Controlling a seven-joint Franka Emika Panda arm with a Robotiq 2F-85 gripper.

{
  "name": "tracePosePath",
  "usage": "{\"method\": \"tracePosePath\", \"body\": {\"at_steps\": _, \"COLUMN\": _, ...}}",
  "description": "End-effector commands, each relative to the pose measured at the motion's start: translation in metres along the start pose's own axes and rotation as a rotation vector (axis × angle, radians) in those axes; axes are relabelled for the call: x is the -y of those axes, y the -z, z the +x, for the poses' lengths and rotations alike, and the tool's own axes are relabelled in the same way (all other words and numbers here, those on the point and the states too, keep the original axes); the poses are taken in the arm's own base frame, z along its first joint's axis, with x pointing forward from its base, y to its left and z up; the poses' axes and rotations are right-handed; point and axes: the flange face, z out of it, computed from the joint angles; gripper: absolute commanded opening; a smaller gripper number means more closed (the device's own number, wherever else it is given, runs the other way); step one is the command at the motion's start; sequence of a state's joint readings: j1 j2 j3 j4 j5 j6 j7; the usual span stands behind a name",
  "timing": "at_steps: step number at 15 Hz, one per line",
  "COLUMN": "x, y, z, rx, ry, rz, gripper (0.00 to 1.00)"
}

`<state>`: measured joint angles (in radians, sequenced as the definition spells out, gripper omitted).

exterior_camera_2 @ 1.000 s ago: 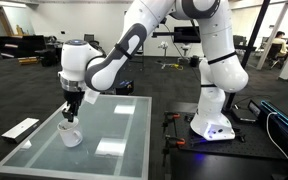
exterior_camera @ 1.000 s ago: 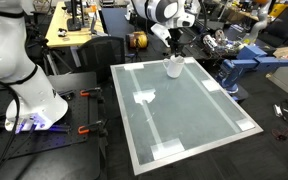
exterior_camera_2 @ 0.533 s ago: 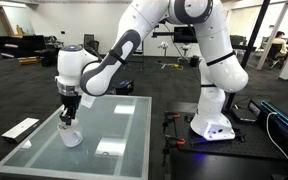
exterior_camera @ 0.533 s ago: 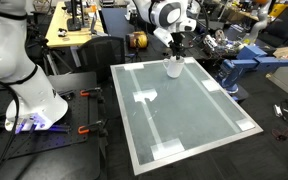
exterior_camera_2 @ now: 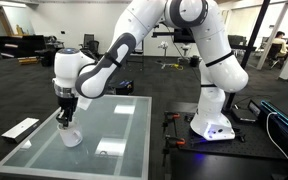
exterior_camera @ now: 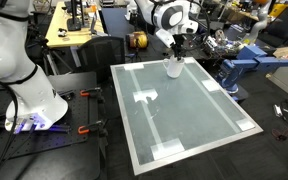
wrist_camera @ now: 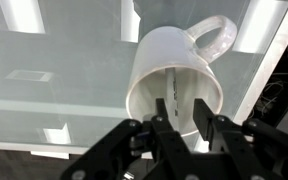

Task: Take the green pen out of the white mug and place it on the table

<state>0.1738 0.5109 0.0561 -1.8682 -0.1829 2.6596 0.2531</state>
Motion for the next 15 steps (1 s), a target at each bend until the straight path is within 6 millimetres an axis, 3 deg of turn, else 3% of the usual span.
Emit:
{"method": "tracePosePath", "body": {"at_steps": 1, "x": -0.004, "y": -0.005, "z": 0.01, "rx": 0.014, "ry": 0.015, "rz": 0.014, "gripper": 0.35}}
{"method": "tracePosePath", "body": {"at_steps": 15, "x": -0.006, "y": -0.024, "z": 0.016, "rx": 0.006, "ry": 0.04, "rz": 0.022, "gripper": 0.36}}
